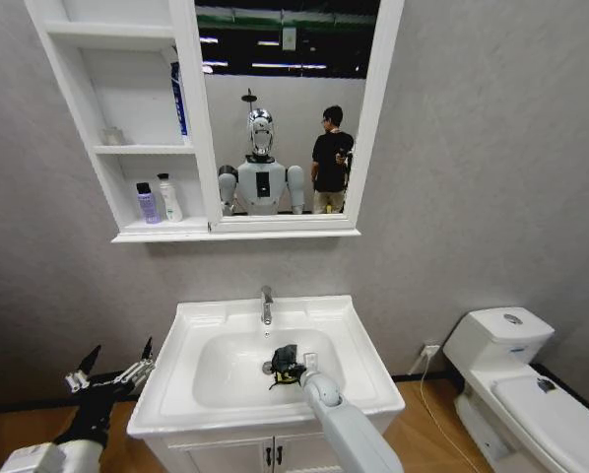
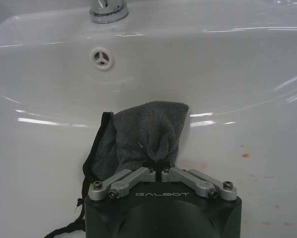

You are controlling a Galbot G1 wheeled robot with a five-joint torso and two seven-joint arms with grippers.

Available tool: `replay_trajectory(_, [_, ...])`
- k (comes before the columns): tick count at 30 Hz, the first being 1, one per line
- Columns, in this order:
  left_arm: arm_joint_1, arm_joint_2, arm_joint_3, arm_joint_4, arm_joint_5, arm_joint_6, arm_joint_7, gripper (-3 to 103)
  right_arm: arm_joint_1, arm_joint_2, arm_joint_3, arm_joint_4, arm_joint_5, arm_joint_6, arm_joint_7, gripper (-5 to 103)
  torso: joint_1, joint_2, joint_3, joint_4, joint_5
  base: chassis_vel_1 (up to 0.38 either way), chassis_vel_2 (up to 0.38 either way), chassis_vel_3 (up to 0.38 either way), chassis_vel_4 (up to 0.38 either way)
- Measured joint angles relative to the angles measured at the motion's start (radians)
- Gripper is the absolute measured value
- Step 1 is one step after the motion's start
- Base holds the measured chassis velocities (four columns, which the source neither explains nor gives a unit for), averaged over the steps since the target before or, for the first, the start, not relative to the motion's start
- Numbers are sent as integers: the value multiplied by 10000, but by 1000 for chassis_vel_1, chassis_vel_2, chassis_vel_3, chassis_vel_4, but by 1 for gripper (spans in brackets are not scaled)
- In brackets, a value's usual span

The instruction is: Move facial cleanser and shampoo from washbasin to cabinet, then wipe washbasin with towel.

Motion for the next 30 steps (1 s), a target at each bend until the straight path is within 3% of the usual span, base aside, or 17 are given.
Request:
replay_trajectory(7, [0, 0, 0, 0, 0, 0, 0, 100, 317, 927, -134, -896, -463, 307, -160, 1, 0, 0, 0, -1, -1, 0, 0, 0, 0])
replay_trajectory(11, [0, 0, 0, 0, 0, 0, 0, 100, 386, 1034, -87, -1082, -584, 377, -197, 1, 0, 0, 0, 1, 0, 0, 0, 0, 0])
replay_trajectory(22, [0, 0, 0, 0, 0, 0, 1, 100, -43, -361, 182, 78, -92, 79, -155, 1, 0, 0, 1, -3, 3, 0, 0, 0, 0])
replay_trajectory(30, [1, 0, 0, 0, 0, 0, 0, 100, -126, -683, 261, 380, -61, 19, -94, 1, 0, 0, 1, -5, 0, 0, 0, 0, 0])
